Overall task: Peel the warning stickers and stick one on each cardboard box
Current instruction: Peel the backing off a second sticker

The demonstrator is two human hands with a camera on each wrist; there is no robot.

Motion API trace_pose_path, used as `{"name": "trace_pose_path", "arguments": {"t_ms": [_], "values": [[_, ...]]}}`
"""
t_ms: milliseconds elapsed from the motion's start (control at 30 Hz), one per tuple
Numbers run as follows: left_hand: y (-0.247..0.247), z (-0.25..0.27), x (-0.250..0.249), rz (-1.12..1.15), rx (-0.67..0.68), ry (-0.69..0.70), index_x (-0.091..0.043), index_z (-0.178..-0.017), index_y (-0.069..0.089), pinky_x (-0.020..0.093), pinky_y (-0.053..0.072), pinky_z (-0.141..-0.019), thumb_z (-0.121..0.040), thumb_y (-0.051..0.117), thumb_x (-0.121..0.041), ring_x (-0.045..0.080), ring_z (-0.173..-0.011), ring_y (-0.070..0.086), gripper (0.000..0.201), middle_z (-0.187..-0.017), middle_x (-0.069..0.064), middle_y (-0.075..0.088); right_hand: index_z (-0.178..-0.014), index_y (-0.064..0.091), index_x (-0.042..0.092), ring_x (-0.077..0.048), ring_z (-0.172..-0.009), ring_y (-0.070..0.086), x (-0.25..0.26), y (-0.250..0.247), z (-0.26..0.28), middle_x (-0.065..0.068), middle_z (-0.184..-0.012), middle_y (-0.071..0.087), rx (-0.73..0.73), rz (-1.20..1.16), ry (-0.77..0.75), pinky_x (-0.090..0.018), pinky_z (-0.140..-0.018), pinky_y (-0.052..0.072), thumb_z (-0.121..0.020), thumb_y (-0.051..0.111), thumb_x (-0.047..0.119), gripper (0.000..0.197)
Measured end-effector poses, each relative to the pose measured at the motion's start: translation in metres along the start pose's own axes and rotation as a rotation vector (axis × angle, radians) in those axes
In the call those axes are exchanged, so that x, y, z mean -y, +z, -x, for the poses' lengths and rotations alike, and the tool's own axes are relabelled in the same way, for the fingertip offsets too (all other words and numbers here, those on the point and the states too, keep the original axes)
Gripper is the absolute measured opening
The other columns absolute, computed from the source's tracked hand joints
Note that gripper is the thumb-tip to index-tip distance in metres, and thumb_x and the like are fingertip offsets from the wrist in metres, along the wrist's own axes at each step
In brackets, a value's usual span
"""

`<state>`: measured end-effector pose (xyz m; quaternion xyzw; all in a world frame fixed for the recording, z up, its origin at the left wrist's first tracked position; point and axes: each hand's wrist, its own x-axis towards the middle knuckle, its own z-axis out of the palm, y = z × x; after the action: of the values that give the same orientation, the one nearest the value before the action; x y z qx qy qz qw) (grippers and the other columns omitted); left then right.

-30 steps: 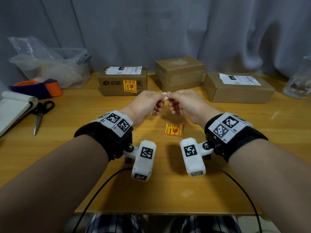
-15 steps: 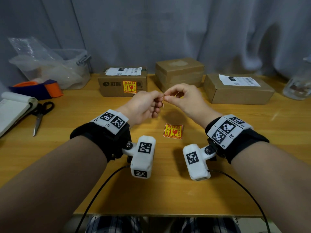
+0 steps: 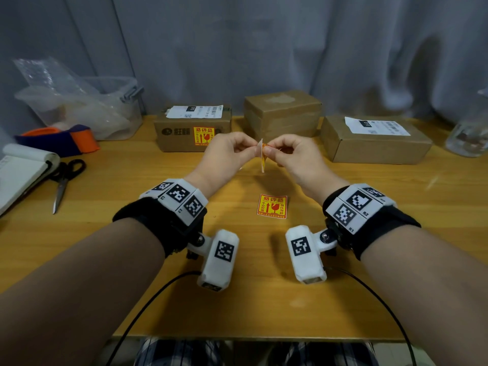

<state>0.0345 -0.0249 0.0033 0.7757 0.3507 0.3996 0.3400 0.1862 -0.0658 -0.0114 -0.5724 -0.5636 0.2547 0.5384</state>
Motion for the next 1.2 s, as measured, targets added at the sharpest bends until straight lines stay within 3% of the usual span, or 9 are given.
{"name": "trace_pose_path", "arguments": {"t_ms": [133,233,400,533,633,767,867,1033,1200], "values": [[0.003,-0.004,0.001,-0.060,-0.025,-0.004,-0.008,-0.088,0.068,0.018,0.048,-0.075,-0.086,0.063,-0.012,0.003,-0.072,0.057,0.007,-0.075,-0.006,0.064,-0.088,0.070,0.010,-0.005,-0.075,0.057,0.000,0.000,0.000,0.001,-0.078,0.065,-0.015,-0.029,0.043,-0.022,-0.075,0.048,-0.084,0.068,0.014,0.006],[0.004,-0.005,0.003,-0.106,-0.013,-0.021,-0.006,-0.089,0.068,0.019,0.049,-0.074,-0.087,0.062,-0.012,0.007,-0.072,0.057,0.009,-0.071,-0.012,0.060,-0.086,0.070,0.012,-0.011,-0.082,0.060,-0.002,0.000,0.000,-0.003,-0.084,0.069,-0.007,-0.032,0.080,-0.027,-0.080,0.050,-0.084,0.068,0.015,0.004],[0.004,-0.006,0.005,-0.154,0.008,-0.031,-0.010,-0.088,0.066,0.026,0.051,-0.074,-0.088,0.061,-0.015,0.013,-0.075,0.059,0.007,-0.070,-0.011,0.059,-0.080,0.069,0.016,-0.007,-0.078,0.058,-0.002,-0.003,0.001,0.002,-0.080,0.067,-0.008,-0.046,0.133,-0.021,-0.074,0.043,-0.084,0.068,0.015,0.004],[0.003,-0.006,0.006,-0.154,0.006,-0.028,-0.012,-0.089,0.064,0.015,0.046,-0.067,-0.089,0.059,-0.015,0.001,-0.068,0.055,0.006,-0.070,-0.014,0.058,-0.083,0.068,0.011,-0.002,-0.071,0.055,0.000,-0.004,0.002,0.005,-0.075,0.064,-0.022,-0.075,0.146,-0.017,-0.069,0.042,-0.085,0.067,0.013,0.003],[0.002,-0.008,0.005,-0.170,0.001,-0.023,-0.011,-0.090,0.064,0.013,0.045,-0.065,-0.090,0.058,-0.015,0.000,-0.066,0.054,0.007,-0.069,-0.014,0.057,-0.088,0.070,0.008,-0.002,-0.072,0.055,0.001,-0.006,0.001,0.006,-0.076,0.064,-0.022,-0.077,0.154,-0.017,-0.070,0.041,-0.085,0.067,0.014,0.007],[0.002,-0.009,0.004,-0.187,0.013,-0.026,-0.009,-0.090,0.064,0.018,0.048,-0.069,-0.090,0.058,-0.016,0.004,-0.070,0.057,0.009,-0.069,-0.014,0.058,-0.093,0.070,0.006,-0.002,-0.077,0.057,0.002,-0.009,0.001,0.005,-0.081,0.066,-0.014,-0.054,0.176,-0.018,-0.071,0.042,-0.086,0.066,0.017,0.013],[0.001,-0.009,0.004,-0.190,0.025,-0.033,-0.009,-0.090,0.065,0.022,0.050,-0.072,-0.091,0.058,-0.016,0.011,-0.076,0.061,0.010,-0.074,-0.006,0.062,-0.090,0.070,0.010,-0.002,-0.080,0.057,0.003,-0.011,0.001,0.005,-0.082,0.067,-0.014,-0.044,0.197,-0.020,-0.075,0.043,-0.086,0.066,0.018,0.010],[-0.001,-0.009,0.005,-0.185,0.026,-0.069,-0.008,-0.093,0.064,0.007,0.046,-0.057,-0.091,0.058,-0.018,0.006,-0.073,0.059,0.011,-0.081,-0.001,0.065,-0.086,0.070,0.013,-0.002,-0.084,0.057,0.005,-0.012,0.001,0.004,-0.087,0.068,-0.012,-0.037,0.223,-0.024,-0.083,0.043,-0.086,0.065,0.020,0.008],[-0.004,-0.008,0.005,-0.217,0.045,-0.075,-0.007,-0.095,0.064,0.020,0.049,-0.071,-0.091,0.058,-0.017,0.010,-0.078,0.061,0.013,-0.081,0.000,0.065,-0.088,0.070,0.011,-0.003,-0.083,0.055,0.005,-0.013,0.001,0.000,-0.092,0.068,0.003,-0.014,0.238,-0.022,-0.077,0.041,-0.086,0.065,0.019,0.010]]}}
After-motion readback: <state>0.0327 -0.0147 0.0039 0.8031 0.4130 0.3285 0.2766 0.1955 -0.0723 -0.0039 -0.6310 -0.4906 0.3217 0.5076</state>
